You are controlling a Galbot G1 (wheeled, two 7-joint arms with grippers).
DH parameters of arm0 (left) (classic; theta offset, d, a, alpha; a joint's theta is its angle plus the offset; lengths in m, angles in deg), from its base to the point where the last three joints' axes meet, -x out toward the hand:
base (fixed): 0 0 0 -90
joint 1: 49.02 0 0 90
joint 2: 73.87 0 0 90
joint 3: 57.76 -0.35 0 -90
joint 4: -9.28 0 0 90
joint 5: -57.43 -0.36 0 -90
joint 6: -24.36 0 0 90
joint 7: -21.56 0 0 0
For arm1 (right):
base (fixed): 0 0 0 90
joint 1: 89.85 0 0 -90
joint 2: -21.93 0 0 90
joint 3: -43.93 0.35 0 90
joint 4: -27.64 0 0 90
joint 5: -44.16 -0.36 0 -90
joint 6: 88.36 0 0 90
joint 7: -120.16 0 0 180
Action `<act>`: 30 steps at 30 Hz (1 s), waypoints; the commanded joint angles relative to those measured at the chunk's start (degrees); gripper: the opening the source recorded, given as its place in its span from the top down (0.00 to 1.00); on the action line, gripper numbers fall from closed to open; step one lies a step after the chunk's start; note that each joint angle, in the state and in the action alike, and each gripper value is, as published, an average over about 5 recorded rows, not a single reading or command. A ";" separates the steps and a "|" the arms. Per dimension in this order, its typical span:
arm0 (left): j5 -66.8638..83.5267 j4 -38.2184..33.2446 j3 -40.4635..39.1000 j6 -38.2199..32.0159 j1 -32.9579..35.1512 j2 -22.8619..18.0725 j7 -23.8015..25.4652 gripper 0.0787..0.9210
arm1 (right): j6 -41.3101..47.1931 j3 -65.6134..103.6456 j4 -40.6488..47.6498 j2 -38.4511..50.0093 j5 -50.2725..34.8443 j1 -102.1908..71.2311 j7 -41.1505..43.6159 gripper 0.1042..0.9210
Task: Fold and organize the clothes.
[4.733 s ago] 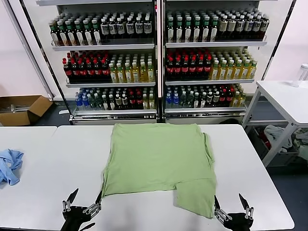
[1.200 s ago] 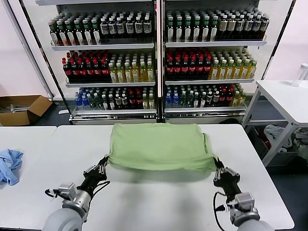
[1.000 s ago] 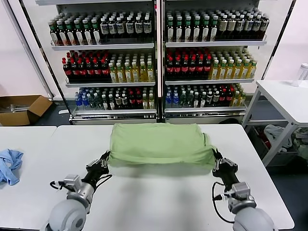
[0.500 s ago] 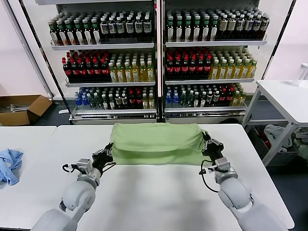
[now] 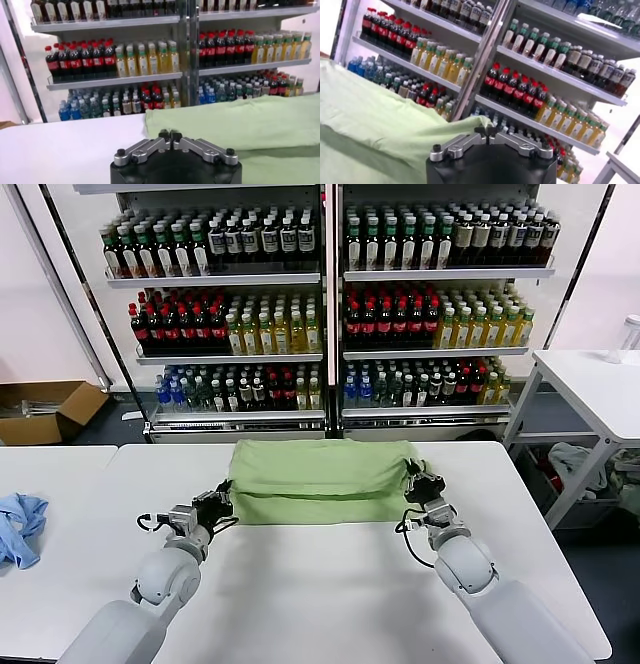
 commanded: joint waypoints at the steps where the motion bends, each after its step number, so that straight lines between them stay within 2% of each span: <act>1: -3.21 1.80 -0.76 0.95 -0.48 0.21 0.59 0.93 | 2.21 -1.21 1.55 -0.19 -1.36 1.37 0.35 0.82; 5: -3.38 0.31 -0.22 1.20 0.56 0.81 0.32 0.80 | 7.08 -0.22 -1.23 0.57 -5.30 0.65 -0.17 0.68; 11: -2.52 -5.39 2.41 2.99 4.62 3.01 -0.23 0.61 | 16.84 2.69 -6.12 2.38 -16.11 -1.48 -3.44 0.47; 17: -1.53 -13.75 6.19 4.76 11.48 5.05 -0.88 0.39 | 16.37 7.76 -14.14 5.23 -15.67 -7.08 -3.20 0.25; 20: -0.33 -16.64 7.52 5.26 13.97 5.26 -0.96 0.29 | 11.92 10.56 -18.44 7.05 -12.25 -12.58 -2.51 0.16; 25: 2.65 -20.42 7.94 7.14 16.92 4.43 -0.99 0.14 | 4.99 14.63 -22.41 9.05 -11.08 -20.96 -1.47 0.12; 30: 2.69 -19.49 6.91 7.30 17.98 3.09 -0.32 0.12 | 1.08 16.90 -21.84 9.36 -13.02 -24.72 -0.34 0.12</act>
